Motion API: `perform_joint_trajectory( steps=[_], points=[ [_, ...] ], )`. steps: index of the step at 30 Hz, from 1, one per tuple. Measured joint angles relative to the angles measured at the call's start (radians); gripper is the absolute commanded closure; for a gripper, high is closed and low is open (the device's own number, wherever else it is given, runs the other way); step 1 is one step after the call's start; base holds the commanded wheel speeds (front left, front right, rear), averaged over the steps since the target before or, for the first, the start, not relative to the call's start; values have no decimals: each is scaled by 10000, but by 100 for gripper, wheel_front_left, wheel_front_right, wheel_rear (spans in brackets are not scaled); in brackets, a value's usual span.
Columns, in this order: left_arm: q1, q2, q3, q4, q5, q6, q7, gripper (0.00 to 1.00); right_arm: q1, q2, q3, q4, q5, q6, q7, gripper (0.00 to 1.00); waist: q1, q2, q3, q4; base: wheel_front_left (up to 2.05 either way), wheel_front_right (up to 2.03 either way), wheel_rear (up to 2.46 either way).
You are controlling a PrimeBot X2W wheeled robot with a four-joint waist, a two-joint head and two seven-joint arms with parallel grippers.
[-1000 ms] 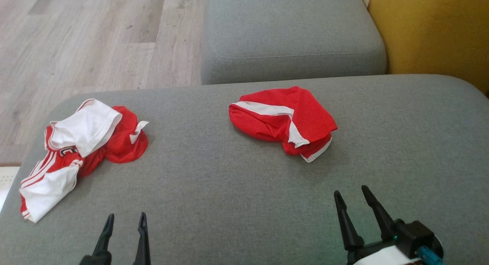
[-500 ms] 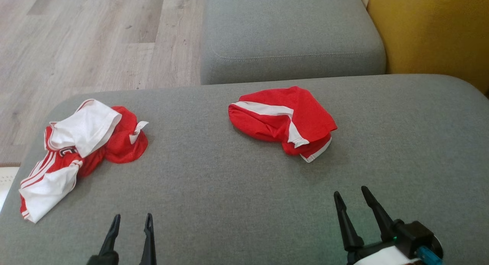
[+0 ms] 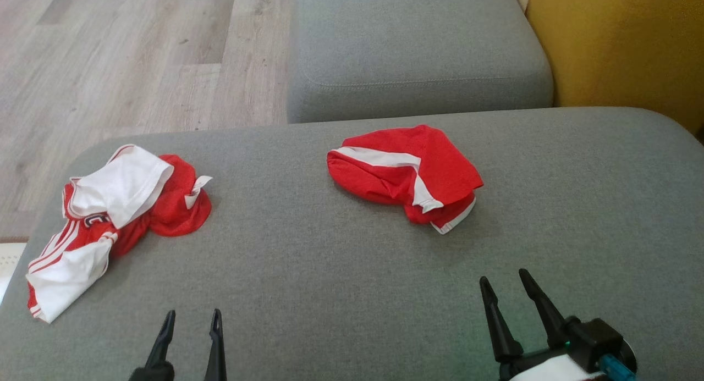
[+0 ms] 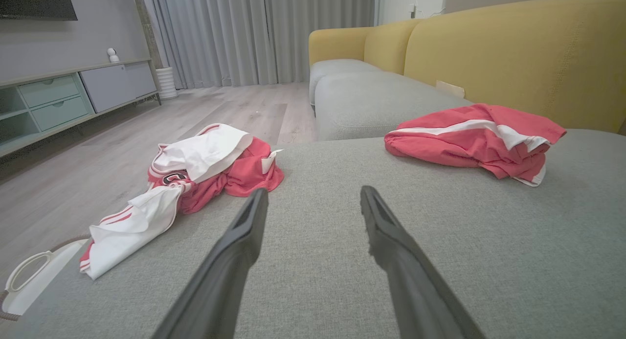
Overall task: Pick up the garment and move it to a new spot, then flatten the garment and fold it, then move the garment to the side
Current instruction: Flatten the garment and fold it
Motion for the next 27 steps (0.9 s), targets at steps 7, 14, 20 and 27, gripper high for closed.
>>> perform_joint_trajectory(
  steps=[7,14,20,27],
  points=[
    [1,-2,-33,35,4,2,0,0,0,0,2,40,2,0,0,0,0,0,-58,-46,0,0,0],
    [2,-2,-92,17,8,4,0,0,1,0,31,46,2,0,0,0,0,0,-38,-65,0,0,0],
    [-65,15,-188,84,88,-94,0,0,-4,0,136,13,0,0,2,0,0,0,184,-150,0,0,0],
    [-1442,40,-510,773,107,-483,2,0,-87,0,232,-201,-33,0,10,0,0,0,752,-308,0,0,0]
  ],
)
